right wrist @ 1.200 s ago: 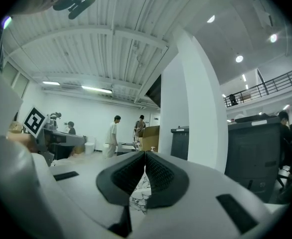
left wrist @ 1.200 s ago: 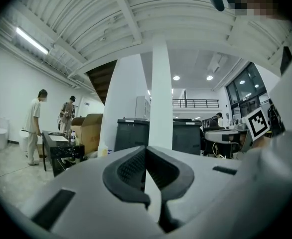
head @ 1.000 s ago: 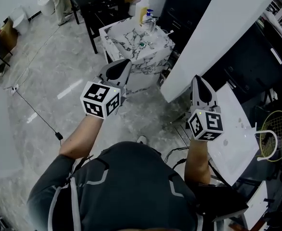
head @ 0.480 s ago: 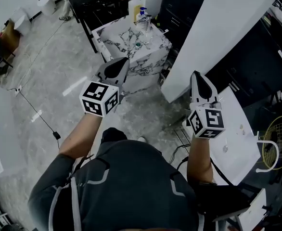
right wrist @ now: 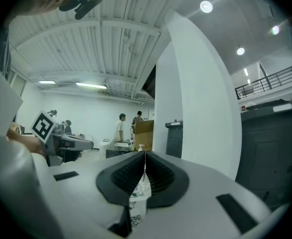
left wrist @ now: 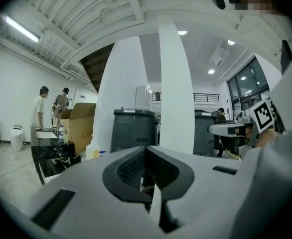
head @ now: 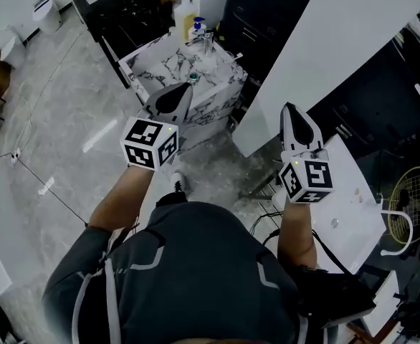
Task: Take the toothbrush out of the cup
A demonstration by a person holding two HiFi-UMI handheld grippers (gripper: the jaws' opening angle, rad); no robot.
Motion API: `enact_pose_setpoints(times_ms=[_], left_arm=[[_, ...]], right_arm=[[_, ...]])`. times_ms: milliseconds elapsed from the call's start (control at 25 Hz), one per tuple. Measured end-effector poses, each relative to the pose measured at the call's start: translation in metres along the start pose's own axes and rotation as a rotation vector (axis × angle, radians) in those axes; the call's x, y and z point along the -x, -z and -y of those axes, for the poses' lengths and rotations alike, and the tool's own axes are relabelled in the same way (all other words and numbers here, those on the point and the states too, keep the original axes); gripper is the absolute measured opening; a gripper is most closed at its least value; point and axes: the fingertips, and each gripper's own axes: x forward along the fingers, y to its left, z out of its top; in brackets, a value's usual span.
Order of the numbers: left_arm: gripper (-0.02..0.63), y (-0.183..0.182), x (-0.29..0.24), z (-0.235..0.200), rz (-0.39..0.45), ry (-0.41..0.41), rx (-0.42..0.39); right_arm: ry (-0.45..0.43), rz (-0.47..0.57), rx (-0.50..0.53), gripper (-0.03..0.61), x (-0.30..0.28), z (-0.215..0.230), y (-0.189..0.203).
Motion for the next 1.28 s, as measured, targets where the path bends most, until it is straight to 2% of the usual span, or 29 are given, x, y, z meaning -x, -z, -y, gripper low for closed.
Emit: enact_pose_setpoints(times_ms=[280,480,760,1000,1280], left_arm=[[0.011,-0.007,-0.059,-0.056,-0.022,0.048,-0.031],[0.011,0.005,-0.101,-0.067,-0.06,0.16,-0.069],[0.015,0.027,-0.151,-0.082,-0.095,0.232,-0.094],[0.017,0.063,-0.201,-0.083,-0.156,0.236,-0.089],[0.025,0.108,-0.254,-0.082,-0.281,0.221,-0.093]], right_arm=[[0.049,-0.023,-0.004,0.029,-0.063,0.004,0.0],[0.089,-0.041,-0.003,0.028,-0.097,0.007,0.007],[0.151,-0.077,-0.023,0.028,-0.134,0.017,0.021],[0.109,-0.097,-0.021,0.029,-0.162,0.039,0.039],[0.042,-0.156,-0.076,0.029,-0.191,0.064,0.077]])
